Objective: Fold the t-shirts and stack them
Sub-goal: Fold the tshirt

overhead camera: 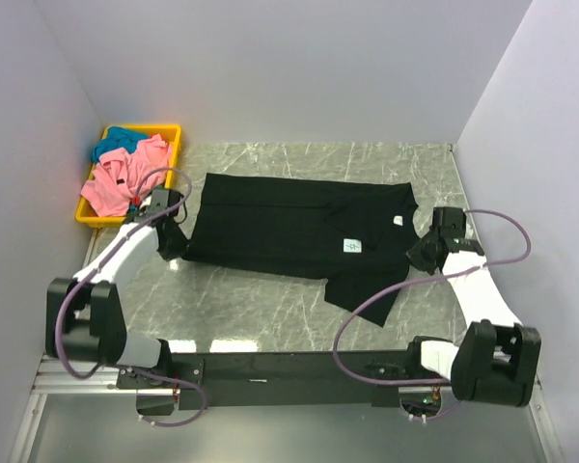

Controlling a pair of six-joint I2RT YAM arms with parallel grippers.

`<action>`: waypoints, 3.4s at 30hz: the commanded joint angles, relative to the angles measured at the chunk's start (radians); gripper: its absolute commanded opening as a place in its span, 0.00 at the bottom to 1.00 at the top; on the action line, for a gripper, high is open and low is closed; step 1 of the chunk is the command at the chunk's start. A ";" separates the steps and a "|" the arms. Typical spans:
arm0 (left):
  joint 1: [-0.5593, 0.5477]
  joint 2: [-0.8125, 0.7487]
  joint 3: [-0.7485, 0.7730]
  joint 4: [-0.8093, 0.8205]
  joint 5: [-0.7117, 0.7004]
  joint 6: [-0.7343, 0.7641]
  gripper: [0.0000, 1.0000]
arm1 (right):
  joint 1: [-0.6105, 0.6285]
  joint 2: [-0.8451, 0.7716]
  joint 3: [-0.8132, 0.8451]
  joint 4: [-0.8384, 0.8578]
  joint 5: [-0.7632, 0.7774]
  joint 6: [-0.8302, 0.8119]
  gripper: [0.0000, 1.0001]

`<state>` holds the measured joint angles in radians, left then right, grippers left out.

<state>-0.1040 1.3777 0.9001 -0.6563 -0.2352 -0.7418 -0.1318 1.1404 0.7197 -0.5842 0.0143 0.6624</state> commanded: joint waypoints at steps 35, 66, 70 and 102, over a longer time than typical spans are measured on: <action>0.009 0.517 0.493 0.158 -0.004 0.079 0.01 | -0.011 0.582 0.458 0.052 0.049 -0.080 0.01; 0.006 0.255 0.375 0.138 0.062 0.027 0.68 | 0.182 0.285 0.344 -0.006 0.150 -0.095 0.47; 0.003 0.138 0.304 0.127 0.074 0.065 0.84 | 0.283 0.228 0.258 -0.029 0.162 -0.080 0.48; 0.001 -0.158 -0.046 0.268 -0.006 0.170 0.82 | 0.472 0.328 0.107 -0.006 0.257 0.025 0.00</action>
<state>-0.0998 1.2224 0.8497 -0.4236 -0.2230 -0.5869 0.3325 1.4517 0.7486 -0.5583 0.1856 0.7113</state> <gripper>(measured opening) 0.826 0.041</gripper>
